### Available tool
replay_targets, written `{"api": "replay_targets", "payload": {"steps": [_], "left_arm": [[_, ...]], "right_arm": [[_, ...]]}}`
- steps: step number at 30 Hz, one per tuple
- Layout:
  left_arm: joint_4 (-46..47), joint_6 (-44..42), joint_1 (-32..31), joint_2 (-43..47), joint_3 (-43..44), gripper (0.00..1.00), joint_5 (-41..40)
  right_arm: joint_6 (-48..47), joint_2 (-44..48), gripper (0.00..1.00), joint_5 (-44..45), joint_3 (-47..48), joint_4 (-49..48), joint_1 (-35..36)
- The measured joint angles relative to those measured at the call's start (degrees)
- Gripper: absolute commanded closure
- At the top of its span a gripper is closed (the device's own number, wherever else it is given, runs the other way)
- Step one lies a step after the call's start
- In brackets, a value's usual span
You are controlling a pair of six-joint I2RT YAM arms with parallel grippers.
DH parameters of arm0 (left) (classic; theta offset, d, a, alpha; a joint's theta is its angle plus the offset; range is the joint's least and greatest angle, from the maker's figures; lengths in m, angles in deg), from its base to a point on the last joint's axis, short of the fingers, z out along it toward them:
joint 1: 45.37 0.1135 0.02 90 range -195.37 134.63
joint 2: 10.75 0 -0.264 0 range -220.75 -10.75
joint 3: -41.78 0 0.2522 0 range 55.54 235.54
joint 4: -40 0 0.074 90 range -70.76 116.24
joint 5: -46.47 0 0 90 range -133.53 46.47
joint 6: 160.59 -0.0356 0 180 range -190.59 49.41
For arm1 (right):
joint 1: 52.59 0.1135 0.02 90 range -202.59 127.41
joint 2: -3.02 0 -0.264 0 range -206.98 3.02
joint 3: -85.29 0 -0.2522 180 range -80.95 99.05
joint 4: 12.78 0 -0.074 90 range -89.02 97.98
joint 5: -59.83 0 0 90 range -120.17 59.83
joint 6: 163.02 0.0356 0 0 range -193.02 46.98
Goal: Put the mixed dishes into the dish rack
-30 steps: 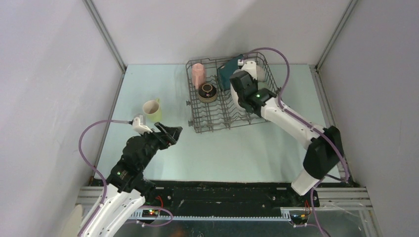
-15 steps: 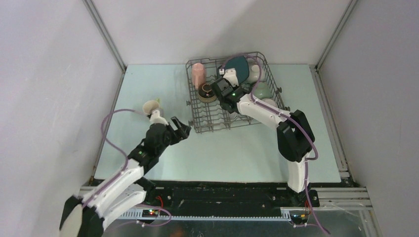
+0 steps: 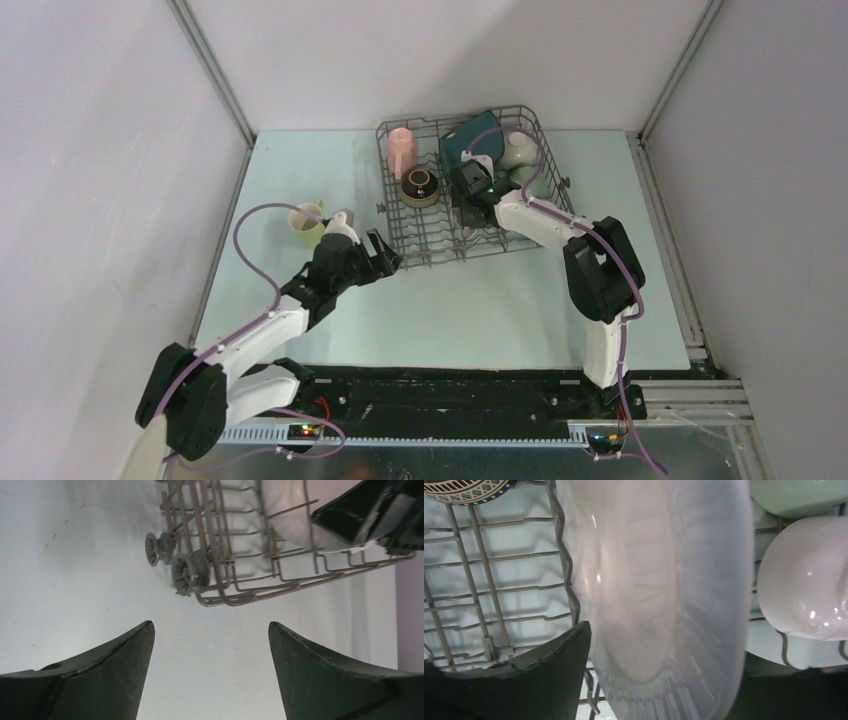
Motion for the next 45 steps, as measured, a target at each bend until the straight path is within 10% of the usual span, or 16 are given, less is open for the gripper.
{"api": "replay_targets", "payload": {"steps": [5,26,45], "left_arm": [[-0.9,-0.9,0.0,6.1,-0.1,0.10,-0.9],[-16.6,0.5,1.3,25.9,-1.2,0.01,-15.1],[-32.4,8.3,22.9,26.1,10.4,0.00,-24.3]], "right_arm": [[0.2,1.7,0.01,-2.2,-1.6,-1.0,-0.7],[-4.2,25.9,0.00,-3.3,-12.0,-4.1,1.9],[-7.0,53.4,0.00,-2.6,-47.6,-27.0,6.6]]}}
